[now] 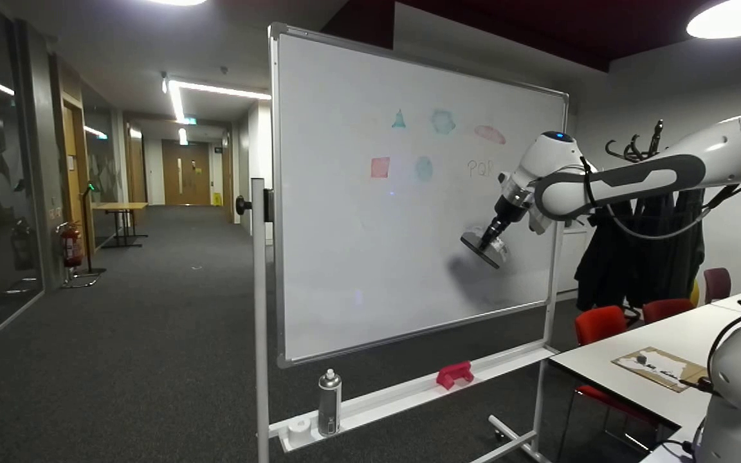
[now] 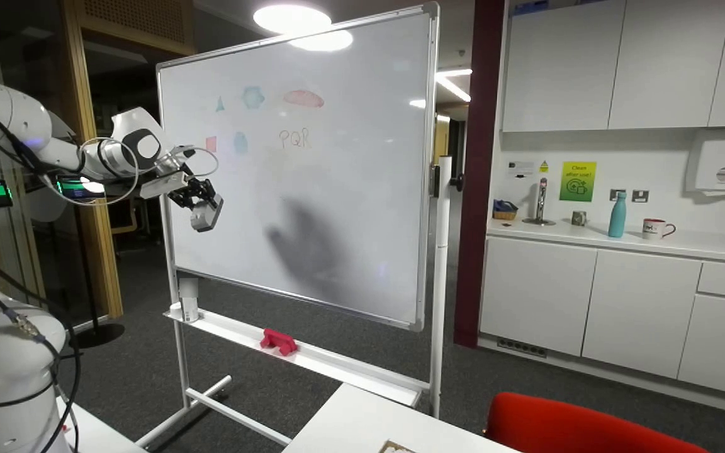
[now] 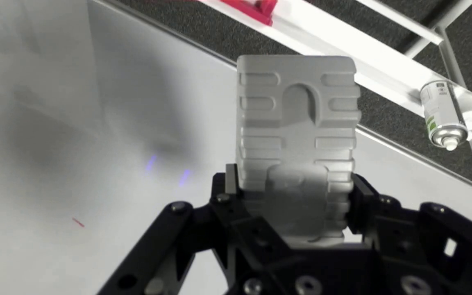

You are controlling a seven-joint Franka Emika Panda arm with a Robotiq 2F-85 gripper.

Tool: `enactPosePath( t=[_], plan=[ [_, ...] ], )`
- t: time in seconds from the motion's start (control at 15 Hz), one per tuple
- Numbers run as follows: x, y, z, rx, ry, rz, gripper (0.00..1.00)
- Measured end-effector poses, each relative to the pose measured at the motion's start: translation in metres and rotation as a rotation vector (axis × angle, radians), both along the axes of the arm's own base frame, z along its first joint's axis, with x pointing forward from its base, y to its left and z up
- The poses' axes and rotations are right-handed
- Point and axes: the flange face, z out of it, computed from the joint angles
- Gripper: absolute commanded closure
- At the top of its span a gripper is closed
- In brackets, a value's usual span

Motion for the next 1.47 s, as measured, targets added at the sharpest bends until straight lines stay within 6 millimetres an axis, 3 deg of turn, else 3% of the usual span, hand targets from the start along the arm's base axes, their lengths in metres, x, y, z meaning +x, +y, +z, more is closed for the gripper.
enactPosePath(
  t=[0.6, 0.67, 0.93, 1.0, 1.27, 1.47],
  plan=[
    [0.023, 0.009, 0.049, -0.016, -0.267, 0.086, 0.66],
    [0.023, 0.009, 0.050, -0.016, -0.280, 0.090, 0.41],
    [0.024, 0.010, 0.047, -0.015, -0.274, 0.092, 0.41],
    [0.025, 0.010, 0.046, -0.015, -0.273, 0.092, 0.66],
    [0.025, 0.013, 0.045, -0.009, -0.284, 0.101, 0.66],
    [0.024, 0.022, 0.059, 0.017, -0.373, 0.137, 0.66]
  ],
)
